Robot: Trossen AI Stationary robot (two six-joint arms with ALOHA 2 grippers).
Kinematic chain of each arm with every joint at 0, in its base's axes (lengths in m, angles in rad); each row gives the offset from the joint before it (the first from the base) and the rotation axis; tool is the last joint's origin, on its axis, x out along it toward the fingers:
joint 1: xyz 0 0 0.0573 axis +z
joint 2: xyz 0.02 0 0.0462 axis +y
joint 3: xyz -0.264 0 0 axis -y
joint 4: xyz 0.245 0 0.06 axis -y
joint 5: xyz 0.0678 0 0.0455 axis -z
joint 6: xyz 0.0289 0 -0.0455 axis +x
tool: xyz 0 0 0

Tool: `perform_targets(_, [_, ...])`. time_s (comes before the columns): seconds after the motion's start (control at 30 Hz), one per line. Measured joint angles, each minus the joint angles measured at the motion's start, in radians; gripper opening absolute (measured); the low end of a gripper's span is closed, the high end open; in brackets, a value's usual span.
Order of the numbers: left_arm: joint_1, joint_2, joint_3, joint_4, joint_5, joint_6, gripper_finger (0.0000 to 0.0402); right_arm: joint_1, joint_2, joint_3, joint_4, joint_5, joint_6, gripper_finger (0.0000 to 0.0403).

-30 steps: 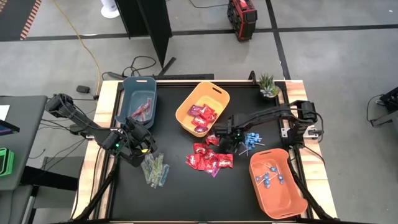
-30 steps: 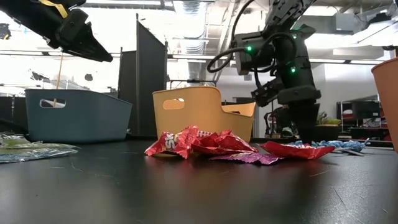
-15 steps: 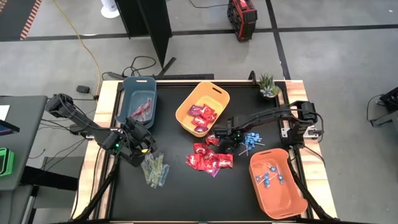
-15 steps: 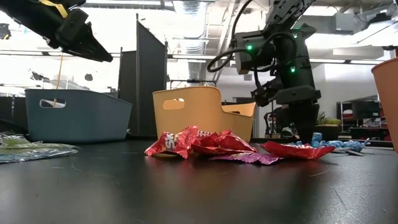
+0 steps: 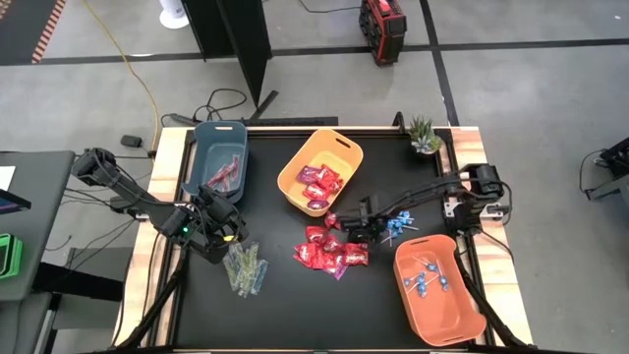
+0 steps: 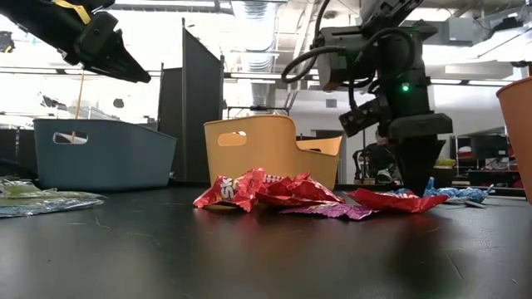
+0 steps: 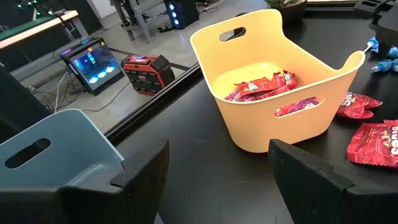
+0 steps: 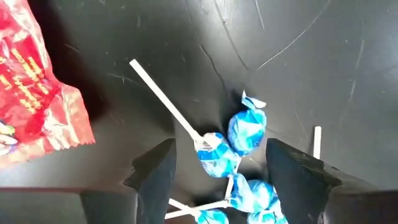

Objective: Sort candy
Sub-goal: Put the blue lollipop into the orange bin

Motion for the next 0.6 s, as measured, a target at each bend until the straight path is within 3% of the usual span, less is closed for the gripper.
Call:
perform_targets(0.33, [0.000,0.000,0.000,0.000,0.000,0.000,0.0270,0.001,-0.004,-0.063,0.054,0.009,0.011,0.0258])
perform_targets(0.43, [0.000,0.000,0.000,0.000,0.000,0.000,0.0270,0.002,-0.003,-0.064,0.077,0.003,0.004,0.0229])
perform_targets(0.6, [0.000,0.000,0.000,0.001,0.000,-0.002,0.0270,-0.005,-0.001,-0.064,0.088,-0.048,0.006,0.0145])
